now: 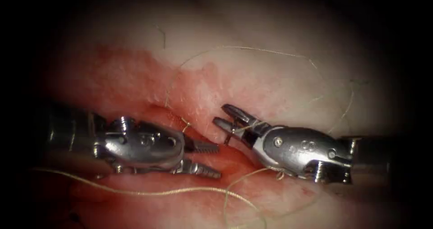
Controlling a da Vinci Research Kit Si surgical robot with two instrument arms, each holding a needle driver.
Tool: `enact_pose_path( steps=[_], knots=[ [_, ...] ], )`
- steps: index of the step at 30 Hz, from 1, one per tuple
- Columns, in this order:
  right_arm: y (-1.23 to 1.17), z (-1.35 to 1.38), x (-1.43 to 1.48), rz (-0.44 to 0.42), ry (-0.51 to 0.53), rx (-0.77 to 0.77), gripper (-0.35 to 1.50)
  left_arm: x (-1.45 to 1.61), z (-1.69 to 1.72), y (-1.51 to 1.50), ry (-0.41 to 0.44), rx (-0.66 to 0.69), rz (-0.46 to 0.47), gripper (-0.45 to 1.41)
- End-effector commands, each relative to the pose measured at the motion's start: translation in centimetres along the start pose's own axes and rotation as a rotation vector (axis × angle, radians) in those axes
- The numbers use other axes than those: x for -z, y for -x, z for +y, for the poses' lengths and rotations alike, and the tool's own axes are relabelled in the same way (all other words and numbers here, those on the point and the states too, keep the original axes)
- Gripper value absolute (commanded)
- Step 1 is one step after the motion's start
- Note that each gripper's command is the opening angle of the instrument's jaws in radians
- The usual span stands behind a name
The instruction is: Wound Closure
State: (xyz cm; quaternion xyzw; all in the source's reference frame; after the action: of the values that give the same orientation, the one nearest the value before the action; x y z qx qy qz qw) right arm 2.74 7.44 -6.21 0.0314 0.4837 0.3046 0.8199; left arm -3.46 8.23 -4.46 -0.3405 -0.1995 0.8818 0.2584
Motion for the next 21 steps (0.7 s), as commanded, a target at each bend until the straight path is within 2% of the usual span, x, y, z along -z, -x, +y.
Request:
enact_pose_path(
  steps=[1,9,16,19,21],
  knots=[
    [0.04,-0.01,-0.09,0.002,-0.002,-0.01,-0.35,-0.08,0.02,0.02,0.001,0.0,0.0,0.3],
    [0.16,-0.05,-0.16,-0.024,-0.07,-0.089,-0.35,-0.08,0.03,0.02,0.004,-0.001,-0.006,0.3],
    [0.17,-0.02,-0.16,-0.022,-0.099,-0.135,-0.35,-0.08,0.03,0.01,0.007,-0.001,-0.006,0.3],
    [0.13,0.01,-0.14,-0.027,-0.077,-0.137,-0.35,-0.09,0.05,0.01,0.007,0.0,-0.006,0.3],
    [-0.03,0.1,-0.04,-0.004,-0.023,-0.094,-0.35,-0.1,0.07,0.02,0.011,-0.002,-0.012,0.3]
  ],
)
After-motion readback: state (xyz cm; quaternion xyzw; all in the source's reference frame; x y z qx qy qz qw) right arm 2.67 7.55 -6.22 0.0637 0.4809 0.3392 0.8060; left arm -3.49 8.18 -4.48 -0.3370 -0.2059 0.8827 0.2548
